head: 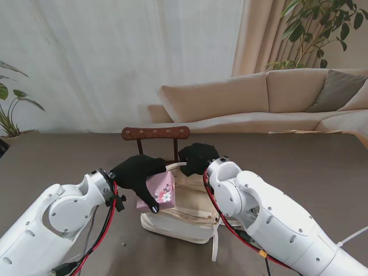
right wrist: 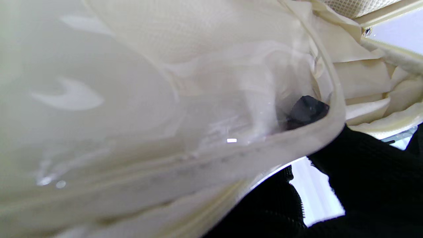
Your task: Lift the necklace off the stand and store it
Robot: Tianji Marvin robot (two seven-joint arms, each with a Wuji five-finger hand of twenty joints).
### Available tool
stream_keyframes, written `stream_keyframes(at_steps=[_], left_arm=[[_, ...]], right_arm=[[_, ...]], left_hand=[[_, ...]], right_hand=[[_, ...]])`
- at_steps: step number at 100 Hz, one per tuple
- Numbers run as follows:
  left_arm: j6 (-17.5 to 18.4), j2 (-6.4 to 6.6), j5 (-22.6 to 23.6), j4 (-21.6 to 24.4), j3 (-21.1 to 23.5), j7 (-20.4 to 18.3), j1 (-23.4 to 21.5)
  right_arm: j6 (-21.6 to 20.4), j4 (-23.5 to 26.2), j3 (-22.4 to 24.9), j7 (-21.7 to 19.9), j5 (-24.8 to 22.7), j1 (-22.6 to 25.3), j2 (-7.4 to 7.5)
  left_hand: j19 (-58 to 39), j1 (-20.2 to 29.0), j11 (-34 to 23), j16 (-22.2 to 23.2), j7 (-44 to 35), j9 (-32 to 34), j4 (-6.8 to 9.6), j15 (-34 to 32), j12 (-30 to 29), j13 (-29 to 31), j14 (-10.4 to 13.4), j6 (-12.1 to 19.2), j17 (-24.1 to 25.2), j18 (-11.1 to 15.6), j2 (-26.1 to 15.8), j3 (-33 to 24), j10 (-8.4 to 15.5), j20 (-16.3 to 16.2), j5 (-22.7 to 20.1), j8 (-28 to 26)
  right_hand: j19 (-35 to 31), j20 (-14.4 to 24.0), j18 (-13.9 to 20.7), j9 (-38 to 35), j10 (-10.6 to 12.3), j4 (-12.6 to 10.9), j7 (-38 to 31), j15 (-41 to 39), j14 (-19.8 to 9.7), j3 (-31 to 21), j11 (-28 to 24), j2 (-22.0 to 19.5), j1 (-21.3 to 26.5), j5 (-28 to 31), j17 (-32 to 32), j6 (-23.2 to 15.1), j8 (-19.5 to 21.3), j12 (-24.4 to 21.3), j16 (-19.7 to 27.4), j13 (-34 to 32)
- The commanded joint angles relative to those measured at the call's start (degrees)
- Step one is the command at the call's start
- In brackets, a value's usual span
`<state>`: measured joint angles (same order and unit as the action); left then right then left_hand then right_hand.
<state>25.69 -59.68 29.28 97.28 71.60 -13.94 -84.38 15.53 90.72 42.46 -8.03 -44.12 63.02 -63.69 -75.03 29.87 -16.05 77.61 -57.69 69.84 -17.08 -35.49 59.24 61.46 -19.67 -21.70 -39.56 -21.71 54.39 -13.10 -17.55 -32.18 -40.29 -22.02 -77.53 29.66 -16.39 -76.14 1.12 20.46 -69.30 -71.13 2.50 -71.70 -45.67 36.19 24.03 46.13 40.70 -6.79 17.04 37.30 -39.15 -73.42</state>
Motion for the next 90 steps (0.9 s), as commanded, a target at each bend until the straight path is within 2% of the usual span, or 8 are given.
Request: stream_keyframes(at_steps=[1,22,37,52,90], left_arm=[[-0.31,-0.12,0.37,1.55,0.73,-1.07,-0.92],[-0.64,0.0,0.5,3.8,1.74,-1.69,-1.77],[-0.48,0.07,-0.44,3.24,0.29,-2.41,0.07],[-0.26,-0.01,-1.17,2.0,-1.7,-2.36,1.8],[0.13,-0.06,-3.31,-2.09,-4.98,-2.95,4.66]], right_arm=[[-0.58,0.12,-0.04,-0.85,0.01,0.34,0.14],[0.8,-0.22,-0.27,-0.94,0.6,0.37,0.03],[3.64,0.34,-1.25,-1.59,1.23,-0.9,-0.22],[5.47,1.01,-1.29,-0.42,1.27,-0.73,-0.61],[4.44,3.37,1.13,-0.53,2.72,1.32,-0.42]], left_hand=[[1.63,28.61,-1.54,1.92,-24.12,2.36,6.15,-11.7,0.65,5.29,4.49,7.89,-0.11,1.91,-8.66,-39.91,3.37,-0.04,-3.95,-3.56],[1.61,28.56,-1.55,1.95,-24.09,2.39,6.16,-11.76,0.64,5.31,4.39,7.93,-0.13,1.89,-8.74,-39.95,3.42,-0.05,-3.98,-3.53],[1.6,28.49,-1.56,1.96,-24.13,2.37,6.14,-11.77,0.65,5.31,4.39,8.06,-0.14,2.09,-8.68,-39.9,3.53,-0.06,-3.87,-3.57],[1.6,28.49,-1.58,1.96,-24.14,2.38,6.16,-11.78,0.67,5.3,4.51,8.04,-0.17,2.11,-8.69,-39.95,3.58,-0.06,-3.93,-3.57],[1.57,28.54,-1.54,1.96,-24.14,2.3,6.17,-11.79,0.66,5.3,4.51,8.1,-0.18,2.14,-8.74,-39.83,3.49,-0.09,-3.87,-3.59]], right_hand=[[-2.99,1.53,-2.03,-3.15,-2.18,0.17,-0.72,-2.86,-1.77,-2.55,-1.06,-0.9,1.87,1.39,13.11,-0.19,0.78,0.65,-1.03,-1.97],[-2.96,1.51,-2.02,-3.11,-2.44,0.07,-0.59,-2.75,-1.52,-2.5,-0.99,-0.78,2.11,1.37,12.99,0.25,0.76,0.68,-0.98,-2.05],[-3.13,1.56,-1.97,-3.36,-2.47,0.08,-0.56,-3.01,-1.73,-2.47,-1.02,-0.81,2.21,1.48,13.17,0.72,0.72,0.73,-1.1,-2.05],[-3.2,1.55,-2.02,-3.6,-2.66,0.07,-0.57,-3.23,-1.68,-2.63,-1.03,-0.62,2.3,1.59,13.35,0.98,0.69,0.75,-1.2,-2.05],[-3.28,1.47,-2.33,-4.05,-2.77,0.14,-0.49,-3.61,-1.55,-2.7,-0.92,-0.6,2.34,1.7,13.56,1.21,0.59,0.74,-1.36,-2.01]])
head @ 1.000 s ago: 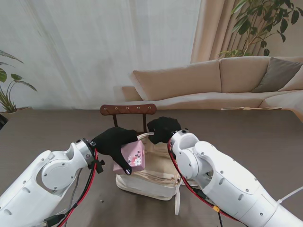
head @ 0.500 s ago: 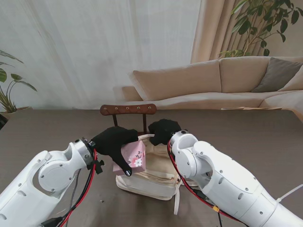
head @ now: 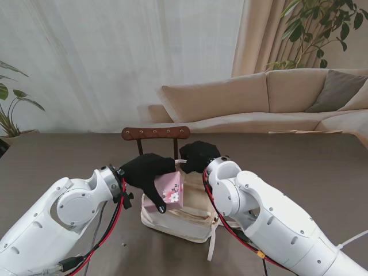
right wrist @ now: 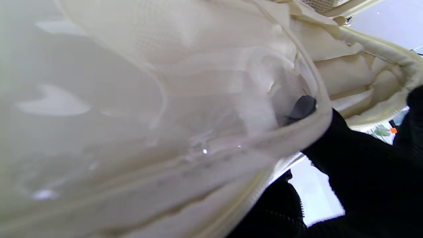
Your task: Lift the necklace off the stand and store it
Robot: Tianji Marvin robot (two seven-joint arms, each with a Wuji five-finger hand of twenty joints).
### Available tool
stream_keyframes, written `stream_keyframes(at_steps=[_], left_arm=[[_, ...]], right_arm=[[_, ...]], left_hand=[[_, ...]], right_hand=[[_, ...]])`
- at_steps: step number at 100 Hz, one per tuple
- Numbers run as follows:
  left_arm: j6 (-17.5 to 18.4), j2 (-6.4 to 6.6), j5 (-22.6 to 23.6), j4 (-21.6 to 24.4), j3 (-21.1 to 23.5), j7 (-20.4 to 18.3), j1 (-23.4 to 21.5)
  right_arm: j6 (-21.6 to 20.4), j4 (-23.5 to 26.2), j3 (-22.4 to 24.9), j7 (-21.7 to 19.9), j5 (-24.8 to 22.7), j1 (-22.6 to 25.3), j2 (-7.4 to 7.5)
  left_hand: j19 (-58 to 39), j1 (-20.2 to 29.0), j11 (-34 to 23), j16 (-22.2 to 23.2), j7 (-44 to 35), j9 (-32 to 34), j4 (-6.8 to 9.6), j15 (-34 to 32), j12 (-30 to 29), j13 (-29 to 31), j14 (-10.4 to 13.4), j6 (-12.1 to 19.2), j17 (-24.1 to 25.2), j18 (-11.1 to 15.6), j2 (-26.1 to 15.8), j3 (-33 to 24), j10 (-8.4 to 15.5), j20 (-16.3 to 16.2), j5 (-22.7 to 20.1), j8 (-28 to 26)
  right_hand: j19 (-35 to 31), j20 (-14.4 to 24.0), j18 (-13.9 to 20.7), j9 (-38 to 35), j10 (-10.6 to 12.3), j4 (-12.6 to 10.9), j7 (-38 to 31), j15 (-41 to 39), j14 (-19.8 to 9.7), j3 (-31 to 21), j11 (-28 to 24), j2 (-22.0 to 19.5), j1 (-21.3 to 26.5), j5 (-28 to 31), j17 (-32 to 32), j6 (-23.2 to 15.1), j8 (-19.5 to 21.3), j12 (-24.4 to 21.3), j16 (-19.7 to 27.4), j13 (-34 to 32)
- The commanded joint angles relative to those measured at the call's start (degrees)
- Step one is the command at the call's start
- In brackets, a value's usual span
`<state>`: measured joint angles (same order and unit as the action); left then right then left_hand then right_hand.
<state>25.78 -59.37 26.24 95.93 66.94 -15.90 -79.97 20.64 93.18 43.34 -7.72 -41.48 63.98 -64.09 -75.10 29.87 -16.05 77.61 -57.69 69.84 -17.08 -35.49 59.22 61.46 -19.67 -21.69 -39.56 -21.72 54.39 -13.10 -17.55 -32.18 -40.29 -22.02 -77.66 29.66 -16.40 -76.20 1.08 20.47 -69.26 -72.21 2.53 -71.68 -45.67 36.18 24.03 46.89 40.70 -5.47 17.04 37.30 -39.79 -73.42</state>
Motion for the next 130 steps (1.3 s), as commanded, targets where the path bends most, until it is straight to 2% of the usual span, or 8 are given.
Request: stream_keyframes(at_steps=[1,25,59,71,77,104,130], left_arm=[[0.04,-0.38,-0.32,-0.85,-0.39,-0.97,0.31],[0.21,-0.66,-1.43,-4.13,-2.69,-0.3,1.77],[0.92,-0.83,-2.7,-7.83,-5.46,-0.25,4.22],[1.11,-0.83,-2.98,-8.47,-5.87,-0.37,4.59],[1.07,-0.8,-2.9,-8.3,-5.74,-0.42,4.41],[0.03,-0.22,-1.23,-3.06,-2.14,-1.91,1.25],[-0.05,-0.09,-1.19,-2.4,-1.71,-2.33,0.61]], right_arm=[[-0.78,0.96,0.32,-0.88,0.19,0.41,-0.01],[-3.46,1.83,1.61,-1.55,2.69,1.58,0.17],[-3.55,2.24,1.86,-1.42,3.14,1.69,0.09],[-3.94,1.95,1.92,-1.49,2.84,1.33,0.14],[-4.42,1.58,1.88,-1.8,2.4,1.06,0.26],[-6.54,-0.15,1.38,-1.23,-1.59,0.12,0.54],[-4.53,-1.21,-0.42,-0.58,-2.33,-1.83,0.1]], left_hand=[[1.65,28.53,-1.54,1.96,-24.14,2.3,6.17,-11.79,0.68,5.3,4.52,8.1,-0.17,2.14,-8.74,-39.83,3.46,-0.09,-3.87,-3.59],[1.65,28.64,-1.52,1.96,-24.1,2.29,6.22,-11.79,0.67,5.3,4.52,8.06,0.0,2.1,-8.79,-39.79,3.4,-0.11,-3.85,-3.57],[1.52,28.73,-1.5,1.98,-24.09,2.28,6.29,-11.8,0.67,5.21,4.45,8.04,0.21,2.06,-8.81,-39.65,3.25,-0.21,-3.85,-3.58],[1.47,28.73,-1.55,2.01,-24.09,2.32,6.3,-11.82,0.72,5.16,4.24,8.04,0.21,2.01,-8.8,-39.61,3.28,-0.24,-3.85,-3.58],[1.46,28.8,-1.52,2.04,-24.09,2.26,6.33,-11.85,0.72,5.15,4.17,8.04,0.25,1.99,-8.83,-39.65,3.22,-0.25,-3.85,-3.58],[1.43,28.76,-1.5,2.08,-23.99,2.21,6.33,-11.88,0.73,5.14,4.17,7.88,0.34,2.0,-8.89,-39.57,3.33,-0.28,-3.88,-3.53],[1.44,28.76,-1.5,2.09,-23.98,2.16,6.35,-11.88,0.77,5.13,4.22,7.88,0.36,2.12,-8.92,-39.53,3.29,-0.28,-3.88,-3.54]], right_hand=[[-3.16,1.47,-2.33,-3.98,-2.73,0.12,-0.53,-2.52,-1.57,-2.72,-0.91,-0.6,2.35,0.94,13.55,-0.12,0.59,0.75,-0.72,-2.01],[-3.1,1.43,-2.22,-3.8,-2.63,0.08,-0.47,-2.4,-1.46,-2.47,-0.84,-0.79,2.39,0.85,13.33,-0.32,0.63,0.79,-0.65,-2.01],[-3.47,1.54,-1.62,-4.32,-2.72,-0.06,-0.57,-3.16,-1.92,-2.6,-1.33,-0.36,2.86,1.08,13.78,-0.01,0.84,1.07,-0.98,-2.13],[-4.28,1.73,-0.82,-5.66,-2.5,-0.03,-0.8,-4.98,-3.19,-3.11,-1.96,0.38,3.05,1.6,15.41,0.17,1.15,1.28,-1.87,-2.13],[-4.97,1.99,-0.21,-6.7,-1.86,0.07,-1.08,-6.82,-3.95,-3.72,-2.56,0.93,2.88,2.14,16.5,0.07,1.82,1.59,-2.84,-2.12],[-8.88,5.08,0.83,-6.99,0.28,0.81,-1.5,-16.63,-7.29,-6.83,-12.21,3.47,2.04,4.67,21.05,0.12,7.92,6.3,-8.15,-2.15],[-11.68,7.4,1.98,-7.06,0.73,0.94,-1.09,-19.61,-9.01,-7.33,-14.87,3.87,2.02,4.94,22.44,0.19,9.06,7.04,-10.08,-2.2]])
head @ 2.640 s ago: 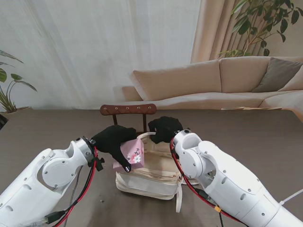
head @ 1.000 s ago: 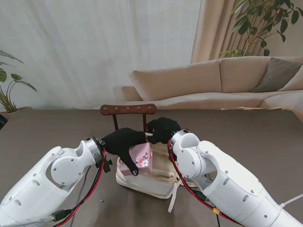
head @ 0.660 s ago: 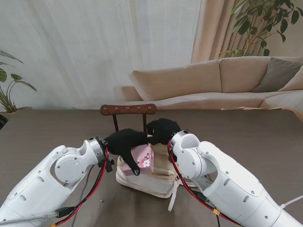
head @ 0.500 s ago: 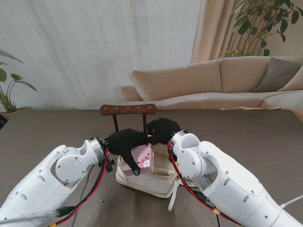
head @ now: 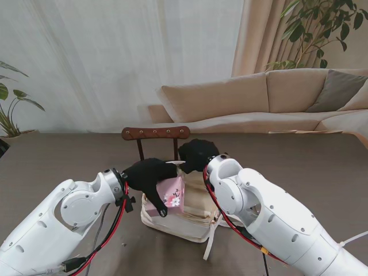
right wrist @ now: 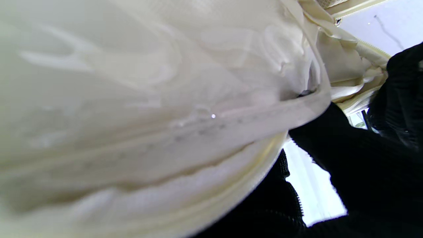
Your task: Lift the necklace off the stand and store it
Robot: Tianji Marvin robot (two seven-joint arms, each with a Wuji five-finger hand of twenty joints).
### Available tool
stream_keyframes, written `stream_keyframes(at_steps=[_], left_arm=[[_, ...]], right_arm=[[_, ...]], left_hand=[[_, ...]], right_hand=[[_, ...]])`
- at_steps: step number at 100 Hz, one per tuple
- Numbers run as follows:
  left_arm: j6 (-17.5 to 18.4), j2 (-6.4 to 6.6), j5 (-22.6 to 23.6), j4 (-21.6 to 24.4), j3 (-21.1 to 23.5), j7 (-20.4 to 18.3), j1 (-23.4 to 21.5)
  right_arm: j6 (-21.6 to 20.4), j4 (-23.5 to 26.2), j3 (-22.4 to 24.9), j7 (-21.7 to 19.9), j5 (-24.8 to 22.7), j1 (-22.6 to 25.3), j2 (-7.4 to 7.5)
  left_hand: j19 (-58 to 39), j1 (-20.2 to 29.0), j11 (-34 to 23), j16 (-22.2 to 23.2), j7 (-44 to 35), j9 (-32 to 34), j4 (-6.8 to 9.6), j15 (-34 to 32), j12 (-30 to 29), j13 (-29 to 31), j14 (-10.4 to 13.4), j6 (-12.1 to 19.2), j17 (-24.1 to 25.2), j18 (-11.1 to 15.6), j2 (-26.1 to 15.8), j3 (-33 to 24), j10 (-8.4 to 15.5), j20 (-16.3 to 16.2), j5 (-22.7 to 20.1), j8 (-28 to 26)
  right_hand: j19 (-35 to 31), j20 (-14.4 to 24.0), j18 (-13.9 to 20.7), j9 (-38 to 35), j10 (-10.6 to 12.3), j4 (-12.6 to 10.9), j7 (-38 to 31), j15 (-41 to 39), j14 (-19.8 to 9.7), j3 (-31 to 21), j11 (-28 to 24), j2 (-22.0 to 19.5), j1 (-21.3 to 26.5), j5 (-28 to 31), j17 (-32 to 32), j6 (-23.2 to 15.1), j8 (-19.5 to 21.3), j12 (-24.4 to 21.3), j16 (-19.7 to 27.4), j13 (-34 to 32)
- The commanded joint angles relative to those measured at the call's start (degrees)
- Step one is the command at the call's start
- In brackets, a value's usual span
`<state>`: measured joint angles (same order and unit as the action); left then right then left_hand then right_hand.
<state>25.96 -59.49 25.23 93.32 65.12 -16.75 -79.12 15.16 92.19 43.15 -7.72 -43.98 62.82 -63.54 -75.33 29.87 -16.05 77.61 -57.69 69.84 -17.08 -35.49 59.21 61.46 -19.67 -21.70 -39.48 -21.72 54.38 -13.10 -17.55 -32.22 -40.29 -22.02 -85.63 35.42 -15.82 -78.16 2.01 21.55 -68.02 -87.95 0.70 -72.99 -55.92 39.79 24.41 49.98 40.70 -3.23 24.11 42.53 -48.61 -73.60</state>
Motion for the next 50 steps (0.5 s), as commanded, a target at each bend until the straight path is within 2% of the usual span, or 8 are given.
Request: stream_keyframes(at_steps=[1,36,50], left_arm=[[-0.26,0.05,-0.19,0.25,0.12,-1.53,-0.27],[-1.14,0.38,0.26,3.24,1.5,-2.73,-2.14],[-1.42,0.56,0.05,3.8,1.42,-3.63,-2.27]], right_arm=[[1.09,-0.27,-0.29,-0.56,0.25,-0.73,-0.48],[6.38,-1.61,-2.46,0.67,1.71,-2.34,-1.45],[7.09,-1.48,-2.41,1.35,2.19,-2.18,-1.69]], left_hand=[[1.66,28.78,-1.53,2.09,-23.98,2.21,6.36,-11.88,0.8,5.13,4.22,7.88,0.28,2.12,-8.94,-39.54,3.3,-0.24,-3.88,-3.54],[1.68,28.82,-1.44,2.1,-23.94,2.06,6.4,-11.88,0.79,5.13,4.22,7.93,0.36,2.13,-9.02,-39.38,3.38,-0.25,-3.82,-3.53],[1.67,28.81,-1.43,2.1,-23.92,2.05,6.43,-11.86,0.79,5.08,4.23,8.02,0.36,2.14,-9.09,-39.35,3.35,-0.26,-3.8,-3.53]], right_hand=[[-3.75,1.68,1.4,-5.1,-0.24,-0.14,-2.31,-3.91,-7.17,-6.0,-4.66,0.24,1.67,1.84,22.46,-2.06,1.98,1.82,-1.29,-2.02],[-6.9,3.47,0.75,-5.19,-1.51,-0.17,-1.67,-5.89,-6.16,-6.03,-7.04,0.46,1.88,2.76,23.24,0.17,0.57,1.56,-2.7,-1.92],[-6.82,3.43,0.55,-5.18,-1.69,-0.15,-1.62,-5.86,-6.01,-5.99,-7.11,0.28,1.99,2.69,23.21,0.48,0.45,1.33,-2.73,-1.92]])
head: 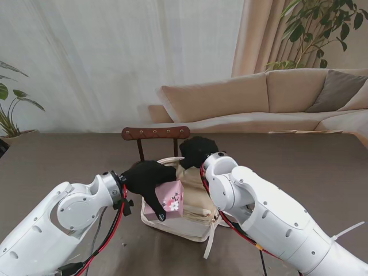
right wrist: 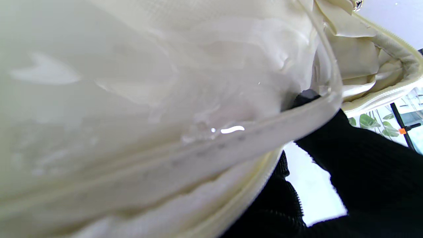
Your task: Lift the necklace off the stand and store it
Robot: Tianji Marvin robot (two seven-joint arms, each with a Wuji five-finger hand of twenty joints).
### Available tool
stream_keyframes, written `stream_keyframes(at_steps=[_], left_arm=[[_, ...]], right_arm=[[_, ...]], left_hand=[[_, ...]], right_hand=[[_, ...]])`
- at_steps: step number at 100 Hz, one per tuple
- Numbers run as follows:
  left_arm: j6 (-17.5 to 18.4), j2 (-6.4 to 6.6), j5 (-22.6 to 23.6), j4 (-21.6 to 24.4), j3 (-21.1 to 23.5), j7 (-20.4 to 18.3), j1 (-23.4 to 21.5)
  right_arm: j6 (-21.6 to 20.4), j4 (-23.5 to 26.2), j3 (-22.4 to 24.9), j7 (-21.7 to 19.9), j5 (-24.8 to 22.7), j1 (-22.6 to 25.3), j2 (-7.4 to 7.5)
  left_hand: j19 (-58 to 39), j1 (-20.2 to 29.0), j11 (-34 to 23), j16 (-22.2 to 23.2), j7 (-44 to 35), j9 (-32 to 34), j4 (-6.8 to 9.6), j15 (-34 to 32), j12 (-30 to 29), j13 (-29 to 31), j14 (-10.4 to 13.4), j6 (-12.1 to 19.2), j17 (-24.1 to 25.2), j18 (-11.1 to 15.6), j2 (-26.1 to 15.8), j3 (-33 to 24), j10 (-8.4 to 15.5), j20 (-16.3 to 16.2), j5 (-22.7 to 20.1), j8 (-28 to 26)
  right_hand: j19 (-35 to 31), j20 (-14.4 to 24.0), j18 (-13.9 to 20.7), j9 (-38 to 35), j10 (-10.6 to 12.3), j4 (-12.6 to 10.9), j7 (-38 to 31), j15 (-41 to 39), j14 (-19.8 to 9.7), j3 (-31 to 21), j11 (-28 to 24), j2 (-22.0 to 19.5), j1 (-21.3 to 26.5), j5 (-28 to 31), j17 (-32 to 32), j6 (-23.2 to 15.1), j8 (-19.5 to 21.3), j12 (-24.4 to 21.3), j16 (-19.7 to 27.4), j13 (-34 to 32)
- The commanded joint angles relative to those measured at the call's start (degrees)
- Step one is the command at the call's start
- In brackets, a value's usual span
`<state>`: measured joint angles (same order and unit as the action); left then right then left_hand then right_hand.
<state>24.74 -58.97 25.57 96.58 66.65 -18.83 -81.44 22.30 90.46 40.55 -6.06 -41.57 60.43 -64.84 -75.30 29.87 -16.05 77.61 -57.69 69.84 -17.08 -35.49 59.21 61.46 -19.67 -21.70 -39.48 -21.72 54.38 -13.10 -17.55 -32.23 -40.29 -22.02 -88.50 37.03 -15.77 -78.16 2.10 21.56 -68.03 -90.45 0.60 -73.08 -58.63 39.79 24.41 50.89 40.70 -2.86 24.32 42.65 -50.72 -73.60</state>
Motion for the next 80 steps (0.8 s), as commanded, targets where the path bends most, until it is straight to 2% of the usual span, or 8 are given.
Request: stream_keyframes(at_steps=[1,16,35,60,80], left_arm=[[-0.2,0.05,-0.33,0.5,-0.16,-1.61,0.1],[-0.12,0.11,-0.92,-0.81,-1.15,-2.1,0.99],[0.23,-0.07,-1.63,-3.87,-2.71,-1.68,2.61],[1.29,-1.08,-1.65,-9.84,-5.72,2.11,5.49],[0.78,-1.68,-0.9,-12.11,-7.96,4.29,6.86]], right_arm=[[-0.03,0.27,0.23,-0.19,-0.23,0.27,-0.42],[0.72,1.12,1.01,0.8,0.65,1.04,-0.7],[-0.12,3.0,2.58,-0.62,2.06,2.53,-0.22],[-4.32,4.22,4.8,-1.94,4.83,4.98,0.36],[-5.72,4.28,5.08,-2.02,5.34,5.71,0.47]], left_hand=[[1.65,28.8,-1.45,2.1,-23.92,2.06,6.43,-11.86,0.8,5.08,4.22,8.05,0.36,2.14,-9.11,-39.33,3.41,-0.25,-3.79,-3.53],[1.67,28.78,-1.43,2.12,-23.88,2.08,6.44,-11.84,0.8,5.01,4.28,8.03,0.43,2.17,-9.05,-39.29,3.29,-0.26,-3.83,-3.52],[1.62,28.83,-1.46,2.12,-23.87,2.14,6.47,-11.84,0.8,5.01,4.28,8.02,0.5,2.07,-9.02,-39.36,3.32,-0.31,-3.86,-3.52],[1.38,28.93,-1.49,2.18,-23.82,2.15,6.46,-11.92,0.86,5.02,4.06,7.84,0.6,1.91,-8.83,-39.49,3.12,-0.44,-3.93,-3.48],[1.24,28.62,-1.5,2.24,-23.82,2.2,6.39,-12.02,0.82,4.99,4.3,8.05,0.49,1.91,-8.71,-39.55,3.37,-0.46,-4.01,-3.46]], right_hand=[[-3.95,1.82,0.5,-5.18,-1.77,-0.17,-1.61,-3.36,-5.9,-5.91,-4.4,0.28,2.03,1.76,23.21,0.17,0.24,1.2,-0.62,-1.92],[-4.0,1.81,0.25,-5.18,-2.02,-0.18,-1.7,-3.38,-5.67,-5.9,-4.54,0.38,2.31,1.74,23.22,0.79,0.26,0.97,-0.65,-1.92],[-3.93,1.76,0.17,-5.15,-2.0,-0.17,-1.71,-3.42,-5.59,-5.75,-4.65,0.19,2.28,1.7,23.18,0.8,0.26,0.78,-0.67,-1.92],[-3.57,1.57,0.24,-5.12,-1.99,-0.27,-1.71,-3.34,-5.59,-5.4,-4.59,0.03,2.38,1.59,23.11,0.43,0.42,0.51,-0.65,-1.92],[-3.64,1.57,0.44,-5.14,-1.87,-0.32,-1.68,-3.24,-5.79,-5.36,-4.7,0.07,2.43,1.62,23.15,0.48,0.58,0.5,-0.61,-1.93]])
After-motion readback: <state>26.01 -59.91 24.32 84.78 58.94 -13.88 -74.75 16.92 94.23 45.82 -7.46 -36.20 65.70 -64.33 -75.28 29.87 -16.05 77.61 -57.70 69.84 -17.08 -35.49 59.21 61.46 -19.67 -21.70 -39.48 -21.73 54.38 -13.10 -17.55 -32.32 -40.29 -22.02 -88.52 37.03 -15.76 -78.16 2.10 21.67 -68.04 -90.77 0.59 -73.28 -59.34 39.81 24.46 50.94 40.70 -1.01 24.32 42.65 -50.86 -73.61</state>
